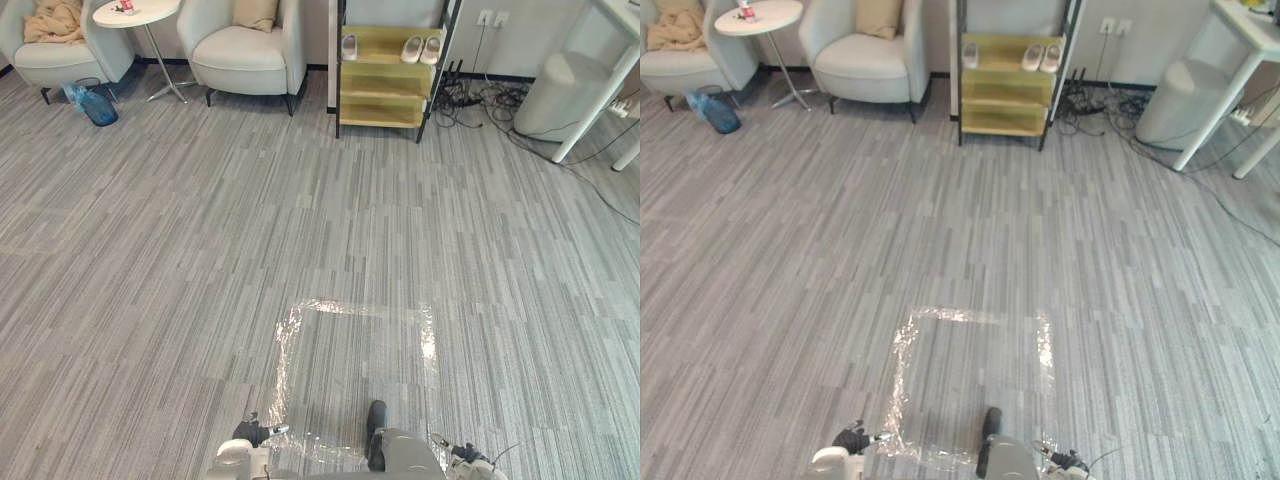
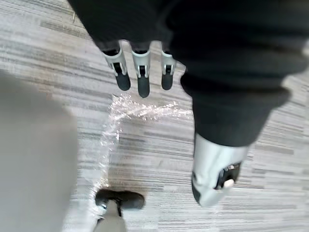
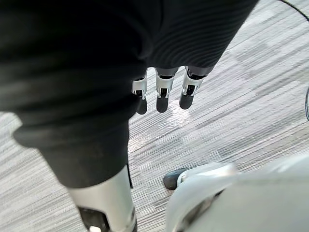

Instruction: Pick up cushions and gather them together orderly.

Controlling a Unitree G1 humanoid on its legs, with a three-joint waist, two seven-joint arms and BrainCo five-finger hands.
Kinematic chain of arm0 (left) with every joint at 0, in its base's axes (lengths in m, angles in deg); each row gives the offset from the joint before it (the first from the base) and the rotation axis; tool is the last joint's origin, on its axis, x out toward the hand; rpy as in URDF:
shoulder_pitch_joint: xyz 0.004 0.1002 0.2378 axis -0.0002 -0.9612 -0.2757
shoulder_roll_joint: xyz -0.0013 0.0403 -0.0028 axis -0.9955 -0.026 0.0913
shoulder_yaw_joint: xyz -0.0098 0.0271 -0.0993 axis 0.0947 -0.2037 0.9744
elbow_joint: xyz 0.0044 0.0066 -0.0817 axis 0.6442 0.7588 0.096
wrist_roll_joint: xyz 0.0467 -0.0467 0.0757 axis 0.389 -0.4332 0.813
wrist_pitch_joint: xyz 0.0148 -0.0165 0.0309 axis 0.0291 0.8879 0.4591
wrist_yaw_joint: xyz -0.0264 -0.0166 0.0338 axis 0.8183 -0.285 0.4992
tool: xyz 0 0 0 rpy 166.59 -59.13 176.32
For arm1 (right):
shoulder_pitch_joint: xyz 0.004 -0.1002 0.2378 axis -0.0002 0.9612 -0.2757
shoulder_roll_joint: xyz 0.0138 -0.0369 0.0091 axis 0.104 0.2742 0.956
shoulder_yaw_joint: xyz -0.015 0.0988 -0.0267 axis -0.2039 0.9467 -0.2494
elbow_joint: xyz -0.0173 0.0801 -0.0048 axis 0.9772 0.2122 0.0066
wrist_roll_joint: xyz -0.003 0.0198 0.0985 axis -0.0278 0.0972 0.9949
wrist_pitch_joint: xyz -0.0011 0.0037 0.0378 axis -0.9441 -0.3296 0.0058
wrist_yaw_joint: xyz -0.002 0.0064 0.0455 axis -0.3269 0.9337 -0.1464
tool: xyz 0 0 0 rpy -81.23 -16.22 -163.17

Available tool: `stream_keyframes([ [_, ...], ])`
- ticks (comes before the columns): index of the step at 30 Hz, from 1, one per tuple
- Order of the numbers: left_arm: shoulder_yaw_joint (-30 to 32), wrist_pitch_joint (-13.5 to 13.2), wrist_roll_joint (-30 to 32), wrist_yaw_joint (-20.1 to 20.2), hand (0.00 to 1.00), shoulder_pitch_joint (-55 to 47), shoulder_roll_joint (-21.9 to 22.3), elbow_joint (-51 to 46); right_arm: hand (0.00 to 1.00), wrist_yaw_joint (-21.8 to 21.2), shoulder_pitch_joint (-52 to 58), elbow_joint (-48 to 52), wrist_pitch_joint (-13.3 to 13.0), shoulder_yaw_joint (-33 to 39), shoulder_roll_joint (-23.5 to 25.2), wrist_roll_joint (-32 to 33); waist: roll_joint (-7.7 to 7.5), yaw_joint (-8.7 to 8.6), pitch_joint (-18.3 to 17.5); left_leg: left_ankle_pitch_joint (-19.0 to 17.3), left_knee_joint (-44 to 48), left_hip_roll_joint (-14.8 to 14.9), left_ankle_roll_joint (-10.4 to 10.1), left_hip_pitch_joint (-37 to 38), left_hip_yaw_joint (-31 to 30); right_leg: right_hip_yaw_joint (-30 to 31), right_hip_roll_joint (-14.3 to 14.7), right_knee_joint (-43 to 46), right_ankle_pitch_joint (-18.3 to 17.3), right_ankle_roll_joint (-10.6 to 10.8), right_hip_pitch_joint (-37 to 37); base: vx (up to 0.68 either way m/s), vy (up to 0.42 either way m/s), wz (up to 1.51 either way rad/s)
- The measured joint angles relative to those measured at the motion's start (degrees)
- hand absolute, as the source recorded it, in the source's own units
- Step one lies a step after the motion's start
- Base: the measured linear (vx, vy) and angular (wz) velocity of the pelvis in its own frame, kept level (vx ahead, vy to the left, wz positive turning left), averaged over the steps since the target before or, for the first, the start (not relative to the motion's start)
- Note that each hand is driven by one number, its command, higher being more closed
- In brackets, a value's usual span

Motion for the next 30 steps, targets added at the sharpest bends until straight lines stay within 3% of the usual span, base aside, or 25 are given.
stream_keyframes([
  [1, 0.4, -0.2, -0.1, 0.1, 0.0, -0.1, 0.2, -0.9, 0.0, 0.1, 0.3, 0.0, 0.0, -1.4, -0.2, 0.0, -0.01, 0.52, 0.5, -0.5, 7.9, 1.6, 1.2, -3.4, 1.4, -0.5, 0.6, -0.4, -1.4, -0.8, 2.7, 0.37, -0.139, 0.4],
  [2, 0.5, -0.4, -0.1, 0.2, 0.0, 0.0, 0.2, -1.3, 0.0, 0.1, -0.1, 0.1, 0.0, -1.8, -0.4, 0.0, 0.1, 0.76, 0.8, -3.5, 12.7, 2.4, 3.5, -7.4, 3.8, -0.9, 0.7, -1.5, -2.5, -1.0, 6.2, 0.34, -0.116, 0.22],
  [4, -0.2, -0.4, -0.1, 0.2, 0.0, 0.0, 0.1, -2.0, 0.0, 0.1, -0.9, -0.1, -0.1, -1.5, -0.5, 0.5, 0.04, 1.16, 0.8, -7.1, 8.8, 1.9, 5.0, -11.6, 7.9, -1.4, -0.1, -3.9, -2.7, -0.4, 9.6, 0.3, -0.07, 0.0],
  [5, -0.8, -0.4, -0.1, 0.2, 0.0, 0.1, -0.1, -2.1, 0.0, 0.0, -1.7, 0.0, -0.1, -1.4, -0.5, 0.5, 0.01, 1.24, 0.8, -7.5, -0.3, 0.6, 5.2, -12.8, 9.7, -1.3, -0.8, -4.8, -3.1, 0.7, 11.3, 0.27, 0.026, -0.06],
  [6, -0.9, -0.4, 0.0, 0.2, 0.0, 0.1, -0.1, -2.2, 0.0, 0.0, -1.8, 0.2, -0.1, -1.4, -0.5, 0.6, 0.07, 1.28, 0.8, -6.8, -10.1, -1.1, 5.5, -13.1, 9.6, -1.2, -1.2, -5.2, -4.0, 1.4, 12.3, 0.33, 0.078, -0.02],
  [7, -0.9, -0.4, 0.0, 0.2, 0.0, 0.1, 0.1, -2.2, 0.0, 0.0, -1.6, 0.2, -0.1, -1.3, -0.4, 0.6, 0.45, 1.48, 0.6, -3.8, -23.2, -2.9, 5.3, -12.7, 8.0, -1.2, -1.2, -5.4, -5.2, 1.9, 13.3, 0.3, 0.099, 0.0],
  [8, -0.7, -0.4, -0.1, 0.2, 0.0, 0.1, 0.2, -2.2, 0.0, 0.0, -1.5, 0.2, -0.1, -1.2, -0.2, 0.6, 0.54, 1.97, 0.5, 1.1, -27.0, -3.6, 5.5, -12.4, 6.8, -0.8, -1.1, -5.6, -5.7, 2.2, 13.9, 0.35, 0.131, -0.21],
  [9, -0.7, -0.4, 0.1, 0.1, 0.0, 0.0, -0.4, -2.2, 0.0, 0.0, -0.7, 0.0, 0.0, -1.4, 0.9, 0.5, -0.55, 3.75, -0.4, 5.3, -31.5, -5.6, 6.6, -10.1, 6.5, 1.5, -1.7, -6.3, -6.3, 3.2, 15.2, 0.42, 0.095, -0.12],
  [10, -0.8, -0.3, 0.1, 0.1, 0.0, 0.1, -1.0, -2.0, 0.0, 0.0, -0.6, 0.0, 0.1, -1.5, 1.4, 0.5, -1.46, 3.49, -1.0, 5.5, -32.1, -6.5, 7.2, -9.7, 6.3, 1.5, -2.3, -6.9, -6.2, 3.7, 15.2, 0.52, 0.101, -0.01],
  [11, -0.8, -0.3, 0.1, 0.3, 0.0, 0.7, -1.2, -1.8, 0.0, 0.0, -0.4, -0.1, 0.4, -1.5, 1.3, 0.5, -2.34, 3.43, -0.8, 5.2, -30.4, -7.3, 9.4, -10.5, 6.4, 1.9, -3.2, -7.1, -5.9, 4.4, 15.4, 0.42, 0.058, 0.26],
  [14, -0.3, -0.2, 0.1, 0.2, 0.0, 0.7, -1.8, -1.8, 0.0, 0.0, -0.2, 0.2, 0.5, -1.5, 1.3, 0.3, -3.72, 3.64, -0.8, 4.3, -30.0, -9.0, 10.8, -8.4, 6.4, 3.4, -4.8, -6.3, -5.8, 4.4, 17.2, 0.29, 0.066, 0.18],
  [15, -0.4, -0.2, 0.1, 0.3, 0.0, 0.5, -1.9, -1.8, 0.0, -0.1, -0.6, 0.4, 0.4, -1.5, 1.3, 0.3, -4.18, 3.65, -1.2, 3.8, -30.1, -9.5, 11.1, -7.4, 6.5, 4.4, -5.3, -5.5, -5.7, 4.5, 17.6, 0.29, 0.072, -0.05],
  [17, -0.3, -0.2, 0.1, 0.3, 0.0, 0.0, -1.8, -1.7, 0.0, -0.2, -1.3, 0.7, 0.3, -1.5, 1.2, -0.2, -3.57, 3.86, -1.9, 2.0, -31.8, -9.4, 11.1, -5.3, 6.4, 5.7, -5.6, -2.6, -5.8, 4.6, 16.8, 0.25, 0.082, -0.19],
  [20, -0.5, -0.1, 0.0, 0.4, 0.0, -0.2, -1.7, -1.1, 0.0, -0.3, -1.6, 0.6, 0.4, -1.5, 1.3, -0.3, -2.67, 3.96, -2.5, 0.7, -35.6, -8.7, 11.3, -1.3, 8.0, 8.1, -6.4, 12.7, -7.3, 7.2, 9.9, 0.15, 0.084, -0.34],
  [21, -0.9, 0.0, 0.0, 0.3, 0.0, -0.2, -2.1, -0.8, 0.0, -0.4, -1.2, 0.2, 0.5, -1.5, 1.5, -0.3, -2.79, 3.79, -2.3, 0.4, -36.7, -8.9, 11.8, 1.1, 8.6, 7.6, -8.1, 20.9, -8.0, 7.5, 7.2, 0.16, 0.07, -0.25],
  [23, -2.6, 0.1, 0.0, 0.3, 0.0, -0.7, -2.6, -0.7, 0.0, -0.8, 0.5, -0.1, 0.7, -1.6, 1.6, -0.3, -2.77, 3.11, -2.3, 0.1, -37.7, -9.0, 12.2, 4.5, 8.5, 4.6, -9.6, 24.9, -11.2, 7.2, 6.3, 0.15, 0.011, 0.05],
  [26, -3.6, 0.1, 0.0, 0.3, 0.0, -0.6, -3.9, -0.7, 0.0, -1.1, 1.5, -0.1, 0.6, -1.9, 1.2, -0.3, -3.44, 1.82, -3.2, 0.1, -37.6, -9.0, 12.2, 4.8, 6.2, 2.2, -9.3, 15.5, -11.8, 6.4, 4.6, 0.1, -0.067, 0.34],
  [27, -3.7, 0.0, 0.1, 0.3, 0.0, -0.7, -4.2, -0.7, 0.0, -1.0, 1.6, -0.1, 0.6, -1.8, 1.2, -0.3, -4.16, 1.76, -3.3, -0.2, -37.0, -9.8, 11.7, 4.3, 5.0, 2.4, -8.9, 9.3, -6.8, 5.1, 4.2, 0.12, -0.117, 0.48],
  [28, -3.7, 0.1, 0.1, 0.2, 0.0, -0.6, -4.1, -0.6, 0.0, -1.0, 1.6, -0.2, 0.6, -1.3, 1.2, -0.3, -4.77, 1.72, -3.1, -0.5, -36.8, -10.2, 11.2, 4.4, 4.3, 2.6, -9.1, 8.3, -6.9, 6.0, 4.3, 0.12, -0.175, 0.36],
  [30, -3.7, 0.1, 0.1, 0.2, 0.0, -0.6, -3.4, -0.6, 0.0, -1.0, 1.7, -0.4, 0.6, -0.2, 1.0, -0.2, -3.93, 1.8, -3.8, -0.7, -37.0, -9.8, 11.0, 3.5, 2.5, 2.0, -8.0, 3.0, -6.9, 6.3, 6.8, 0.08, -0.18, 0.28],
])
